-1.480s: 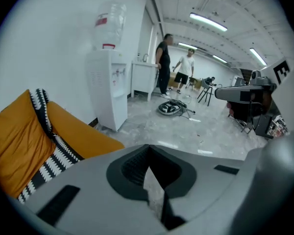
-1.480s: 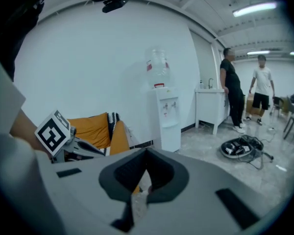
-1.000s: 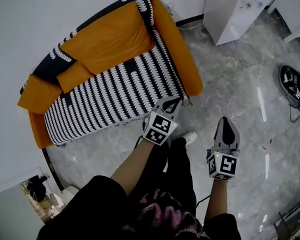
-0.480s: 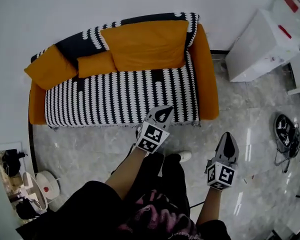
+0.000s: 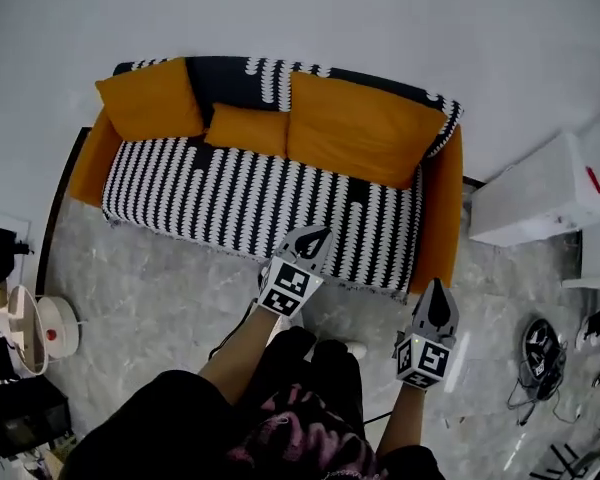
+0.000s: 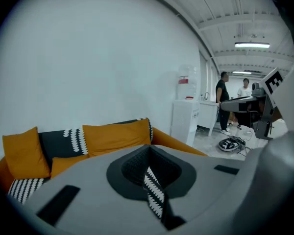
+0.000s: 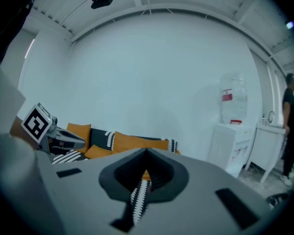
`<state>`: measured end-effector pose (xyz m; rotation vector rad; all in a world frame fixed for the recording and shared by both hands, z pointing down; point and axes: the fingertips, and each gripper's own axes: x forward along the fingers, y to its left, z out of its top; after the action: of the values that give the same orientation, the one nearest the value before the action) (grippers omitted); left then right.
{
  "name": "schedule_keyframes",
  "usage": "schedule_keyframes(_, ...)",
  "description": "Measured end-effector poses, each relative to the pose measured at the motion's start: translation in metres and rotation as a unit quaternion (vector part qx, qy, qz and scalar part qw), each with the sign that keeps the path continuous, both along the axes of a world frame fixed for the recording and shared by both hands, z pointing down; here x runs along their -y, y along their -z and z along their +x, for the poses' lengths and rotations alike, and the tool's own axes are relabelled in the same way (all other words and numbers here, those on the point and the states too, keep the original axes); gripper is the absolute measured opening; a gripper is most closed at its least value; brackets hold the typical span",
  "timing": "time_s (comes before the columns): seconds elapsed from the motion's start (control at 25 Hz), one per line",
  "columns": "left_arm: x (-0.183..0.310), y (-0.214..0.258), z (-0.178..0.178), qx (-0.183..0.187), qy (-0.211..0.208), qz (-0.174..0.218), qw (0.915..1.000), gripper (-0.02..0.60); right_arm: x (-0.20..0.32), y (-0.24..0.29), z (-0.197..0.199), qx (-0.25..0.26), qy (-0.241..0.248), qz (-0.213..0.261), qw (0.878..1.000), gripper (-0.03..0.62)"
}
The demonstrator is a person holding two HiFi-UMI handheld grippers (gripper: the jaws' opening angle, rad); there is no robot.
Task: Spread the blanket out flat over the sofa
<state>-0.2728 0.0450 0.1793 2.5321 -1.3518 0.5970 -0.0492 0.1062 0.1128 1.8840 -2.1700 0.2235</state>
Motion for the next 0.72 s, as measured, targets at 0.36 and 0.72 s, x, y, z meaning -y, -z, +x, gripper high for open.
schedule_keyframes(0.36,-0.014,0.03,-0.121,-0.01,0.106,0.024,0.9941,0.01,0.029,0.036,-0.097,-0.003,0.08,0.029,0.996,0.02)
schedule_keyframes(0.72,-0.021,0.057,-0.145,-0.025,0.123,0.045,0.9911,0.011,0.029,0.065,-0.121,-0.011,0.094,0.05,0.994,0.02)
